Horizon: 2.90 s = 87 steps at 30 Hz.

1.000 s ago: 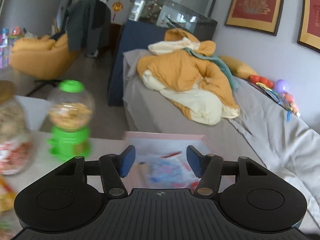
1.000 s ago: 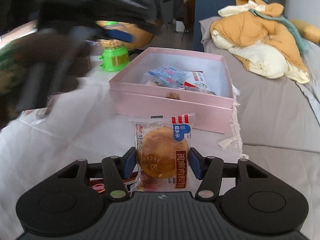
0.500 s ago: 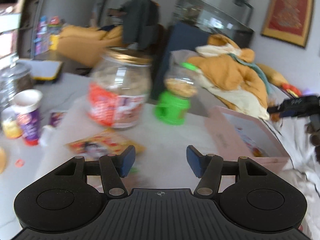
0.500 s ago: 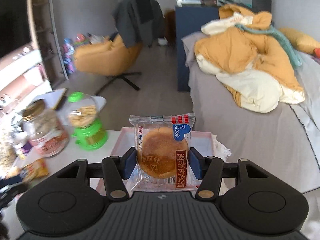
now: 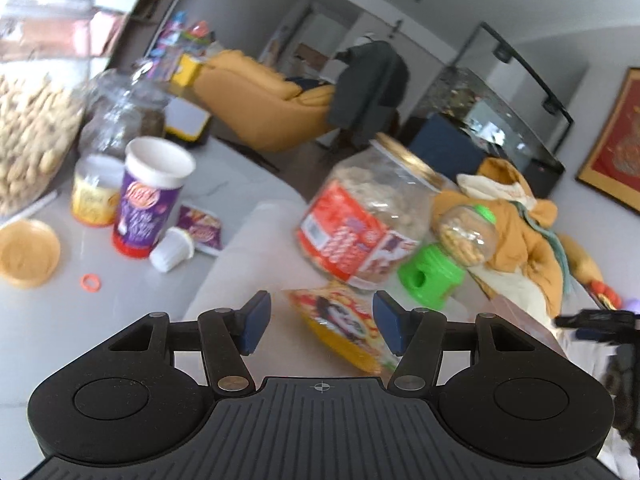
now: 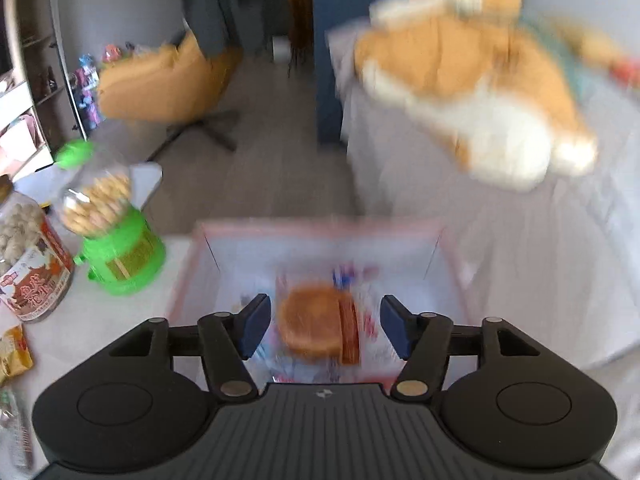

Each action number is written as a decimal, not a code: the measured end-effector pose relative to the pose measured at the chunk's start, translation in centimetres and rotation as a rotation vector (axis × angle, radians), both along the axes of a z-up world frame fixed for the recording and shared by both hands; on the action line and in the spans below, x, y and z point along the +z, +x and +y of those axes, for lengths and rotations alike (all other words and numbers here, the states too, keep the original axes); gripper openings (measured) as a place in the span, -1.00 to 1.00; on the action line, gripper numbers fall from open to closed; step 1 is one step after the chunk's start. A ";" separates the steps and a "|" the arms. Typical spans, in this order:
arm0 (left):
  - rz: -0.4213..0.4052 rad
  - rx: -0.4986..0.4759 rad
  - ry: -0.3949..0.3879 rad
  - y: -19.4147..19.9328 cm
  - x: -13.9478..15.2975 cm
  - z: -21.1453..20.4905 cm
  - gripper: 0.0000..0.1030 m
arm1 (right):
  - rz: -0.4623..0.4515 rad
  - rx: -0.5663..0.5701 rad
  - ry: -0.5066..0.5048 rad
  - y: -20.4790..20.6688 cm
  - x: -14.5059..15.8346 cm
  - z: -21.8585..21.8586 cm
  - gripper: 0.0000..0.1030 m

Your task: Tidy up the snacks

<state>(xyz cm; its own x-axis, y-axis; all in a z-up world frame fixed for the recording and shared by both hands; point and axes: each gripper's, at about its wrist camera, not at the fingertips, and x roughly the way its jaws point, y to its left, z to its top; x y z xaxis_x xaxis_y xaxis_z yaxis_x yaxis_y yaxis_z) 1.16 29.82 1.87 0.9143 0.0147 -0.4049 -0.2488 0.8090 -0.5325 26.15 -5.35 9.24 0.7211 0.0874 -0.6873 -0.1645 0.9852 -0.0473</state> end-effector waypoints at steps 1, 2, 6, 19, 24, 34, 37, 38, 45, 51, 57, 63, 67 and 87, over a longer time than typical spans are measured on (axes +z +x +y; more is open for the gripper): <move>0.004 0.002 -0.003 0.0 -0.2 0.2 0.21 | -0.049 0.027 -0.024 -1.2 1.0 1.1 0.56; 0.007 -0.003 -0.003 0.0 -0.2 0.2 0.21 | -0.082 0.060 -0.036 -2.3 1.7 2.3 0.62; -0.006 -0.018 0.022 -0.5 0.0 -0.2 0.21 | -0.040 0.312 -0.004 -6.6 1.9 9.0 0.65; 0.022 -0.094 0.054 -0.3 -0.7 -0.9 0.21 | 0.189 0.649 -0.066 -13.4 -6.9 21.3 -0.24; 0.078 -0.214 0.165 0.3 -0.6 -4.0 0.20 | 0.187 0.643 -0.112 -15.0 -6.0 17.6 -0.25; 0.161 -0.319 0.377 0.9 -0.4 -10.5 -0.04 | 0.192 0.532 -0.063 -17.1 -6.3 8.4 -0.20; 0.186 -0.253 0.421 1.6 0.1 -10.7 -0.05 | 0.174 0.527 -0.050 -18.0 -6.3 6.9 0.00; 0.186 -0.229 0.428 1.7 0.5 -10.4 -0.06 | 0.167 0.521 -0.051 -18.1 -6.3 6.6 0.08; 0.178 -0.154 0.235 2.5 1.0 -4.7 -0.08 | 0.107 0.460 0.041 -18.2 -7.6 4.0 0.65; 0.227 -0.330 0.257 3.5 -0.2 -6.3 -0.04 | 0.041 0.447 0.043 -19.2 -8.3 3.9 0.75; 0.119 -0.400 0.282 2.5 3.6 -7.6 -0.07 | 0.041 0.448 0.048 -19.2 -8.4 3.9 0.76; 0.251 -0.341 0.540 8.0 4.0 -6.7 -0.06 | 0.039 0.447 0.047 -19.2 -8.5 3.9 0.76; 0.349 -0.386 0.718 10.7 2.9 -6.4 0.12 | 0.038 0.444 0.047 -19.3 -8.5 3.9 0.76; 0.322 -0.733 0.375 9.2 1.6 -9.2 0.16 | 0.043 0.452 0.047 -19.3 -8.6 4.1 0.83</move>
<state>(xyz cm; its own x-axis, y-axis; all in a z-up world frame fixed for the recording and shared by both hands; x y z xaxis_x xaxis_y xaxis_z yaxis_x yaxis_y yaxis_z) 10.34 20.67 3.48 0.5881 -0.3470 -0.7306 0.3093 0.9311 -0.1932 6.86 -1.26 0.66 0.5742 0.4185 -0.7036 -0.5796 0.8148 0.0116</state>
